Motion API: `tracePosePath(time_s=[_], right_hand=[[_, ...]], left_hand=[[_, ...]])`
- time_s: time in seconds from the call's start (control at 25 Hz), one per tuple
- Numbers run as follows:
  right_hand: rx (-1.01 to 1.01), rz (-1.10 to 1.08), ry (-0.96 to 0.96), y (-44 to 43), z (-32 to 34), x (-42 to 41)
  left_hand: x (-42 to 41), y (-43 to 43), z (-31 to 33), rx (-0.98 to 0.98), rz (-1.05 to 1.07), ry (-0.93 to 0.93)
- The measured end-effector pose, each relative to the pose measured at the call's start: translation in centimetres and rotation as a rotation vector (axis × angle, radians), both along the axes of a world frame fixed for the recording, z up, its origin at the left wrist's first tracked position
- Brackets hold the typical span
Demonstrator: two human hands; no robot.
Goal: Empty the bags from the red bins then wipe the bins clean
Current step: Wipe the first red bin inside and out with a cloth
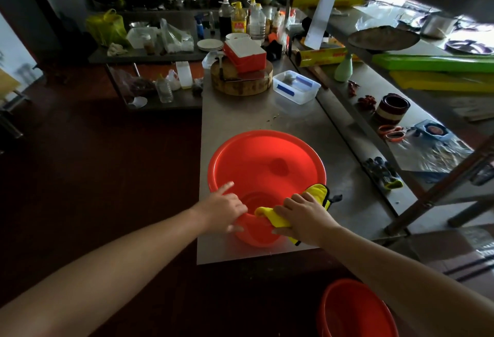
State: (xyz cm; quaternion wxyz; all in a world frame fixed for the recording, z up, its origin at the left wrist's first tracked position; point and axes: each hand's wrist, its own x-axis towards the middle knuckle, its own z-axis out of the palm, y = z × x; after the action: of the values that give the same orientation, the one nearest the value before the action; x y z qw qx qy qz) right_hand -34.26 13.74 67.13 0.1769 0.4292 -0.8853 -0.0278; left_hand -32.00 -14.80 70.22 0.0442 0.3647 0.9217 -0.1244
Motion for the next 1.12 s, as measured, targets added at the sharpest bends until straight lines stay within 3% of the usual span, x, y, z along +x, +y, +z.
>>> tracePosePath(time_s=[0.2,0.32,0.48,0.56,0.64,0.8,0.96,1.12], right_hand=[[0.012,-0.072,-0.079,-2.3,0.1,1.5],[0.020,0.000,-0.114,0.3,0.8,0.2],[0.008,0.047,-0.124,3.9,0.9,-0.9],[-0.015,0.036,-0.067,3.7,0.4,-0.4],[-0.035,0.004,-0.028,2.3,0.2,0.5],[-0.067,-0.050,-0.060,0.5,0.2,1.8],[-0.022,0.009,-0.139,3.1,0.4,0.8],[0.019,0.033,-0.127,5.8,0.5,-0.7]], left_hand=[[1.6,2.1,-1.5,0.285,0.035,-0.023],[0.4,-1.6,-1.1,0.207,-0.025,0.074],[-0.7,-4.6,1.4,-0.026,0.202,0.032],[-0.1,-2.1,1.9,-0.140,0.107,0.026],[1.4,1.7,0.8,-0.099,0.029,-0.013],[3.0,5.3,-1.1,0.227,0.103,-0.027],[2.2,1.9,-1.8,0.154,-0.062,0.143],[0.1,-2.9,0.8,0.051,0.177,0.024]])
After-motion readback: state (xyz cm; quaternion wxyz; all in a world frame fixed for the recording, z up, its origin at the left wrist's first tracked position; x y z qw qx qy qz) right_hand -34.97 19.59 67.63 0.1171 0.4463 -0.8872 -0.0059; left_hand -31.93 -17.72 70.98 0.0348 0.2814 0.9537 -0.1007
